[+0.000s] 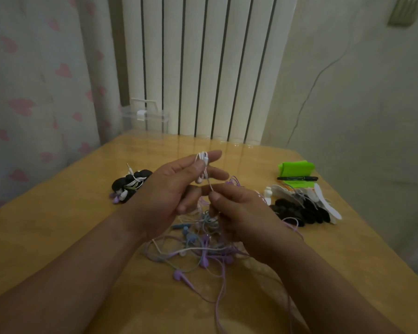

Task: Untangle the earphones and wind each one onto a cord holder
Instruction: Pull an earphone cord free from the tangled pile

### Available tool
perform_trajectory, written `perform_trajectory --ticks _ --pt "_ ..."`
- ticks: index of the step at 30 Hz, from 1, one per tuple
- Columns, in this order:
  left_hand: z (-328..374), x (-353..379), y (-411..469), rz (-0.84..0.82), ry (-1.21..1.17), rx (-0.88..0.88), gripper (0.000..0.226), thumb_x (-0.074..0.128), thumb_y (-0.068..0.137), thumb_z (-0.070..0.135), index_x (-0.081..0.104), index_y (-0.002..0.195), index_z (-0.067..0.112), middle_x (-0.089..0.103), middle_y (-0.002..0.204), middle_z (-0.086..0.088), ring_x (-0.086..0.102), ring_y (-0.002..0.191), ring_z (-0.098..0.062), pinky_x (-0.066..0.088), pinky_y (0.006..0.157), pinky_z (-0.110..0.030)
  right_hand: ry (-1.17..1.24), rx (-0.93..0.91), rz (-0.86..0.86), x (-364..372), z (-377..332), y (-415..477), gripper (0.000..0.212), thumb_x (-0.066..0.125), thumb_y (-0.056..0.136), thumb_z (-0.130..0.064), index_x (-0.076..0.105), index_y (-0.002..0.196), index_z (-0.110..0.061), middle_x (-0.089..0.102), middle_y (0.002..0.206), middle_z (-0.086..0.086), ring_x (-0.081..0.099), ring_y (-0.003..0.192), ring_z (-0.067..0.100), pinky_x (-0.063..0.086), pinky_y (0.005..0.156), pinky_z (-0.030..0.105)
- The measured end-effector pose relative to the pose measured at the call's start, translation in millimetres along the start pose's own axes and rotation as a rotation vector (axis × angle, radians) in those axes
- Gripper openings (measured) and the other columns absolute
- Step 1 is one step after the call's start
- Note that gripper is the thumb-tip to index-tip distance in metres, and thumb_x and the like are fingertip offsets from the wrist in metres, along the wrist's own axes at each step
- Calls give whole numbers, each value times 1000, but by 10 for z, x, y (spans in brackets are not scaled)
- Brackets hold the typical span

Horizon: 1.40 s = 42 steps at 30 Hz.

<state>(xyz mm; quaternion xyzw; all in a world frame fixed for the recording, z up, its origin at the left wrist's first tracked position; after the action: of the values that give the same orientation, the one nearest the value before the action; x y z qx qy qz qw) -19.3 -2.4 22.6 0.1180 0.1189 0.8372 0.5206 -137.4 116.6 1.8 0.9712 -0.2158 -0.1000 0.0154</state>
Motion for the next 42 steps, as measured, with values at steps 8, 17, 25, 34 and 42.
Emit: perform_trajectory --ticks 8,17,25,34,42 --pt "-89 -47 18 94 346 10 36 39 113 32 61 141 33 77 104 1 35 52 -17 41 59 -32 -648 -305 95 84 -34 -73 28 53 107 -38 66 89 -20 64 75 1 61 72 13 52 69 49" --pt "-98 -65 27 -54 309 -45 36 44 110 43 63 140 40 59 83 -34 32 54 -17 41 66 -34 -709 -417 106 48 -65 -113 27 56 106 -35 62 82 -23 55 65 -4 52 62 13 47 61 44" --pt "-13 -67 -26 -49 571 -9 34 46 110 16 63 139 19 26 77 33 18 67 6 18 65 -10 -622 -397 226 -194 -177 -120 20 67 100 -35 70 85 -22 55 61 -10 50 59 5 37 53 17" --pt "19 42 -101 -416 689 -85 27 48 110 12 72 121 15 75 89 23 69 83 8 48 77 -10 -476 -396 170 -293 -180 -101 6 74 96 -21 71 91 -20 72 80 -6 68 76 9 56 65 27" --pt "8 -6 -83 -439 255 -87 30 55 103 28 75 121 15 77 111 -13 32 49 -8 29 47 -21 35 -199 -21 -340 -58 -26 21 65 98 -34 76 91 -18 54 73 16 38 61 25 35 55 29"
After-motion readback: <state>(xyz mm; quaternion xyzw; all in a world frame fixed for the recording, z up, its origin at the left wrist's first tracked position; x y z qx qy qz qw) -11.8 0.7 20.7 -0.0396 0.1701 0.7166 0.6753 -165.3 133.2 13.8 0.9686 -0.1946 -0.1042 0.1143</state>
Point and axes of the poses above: each hand's wrist, its own y-axis towards the middle knuckle, its own x-axis out of the palm, z = x × y, the point moved 2 cm from there along y, towards the middle knuckle
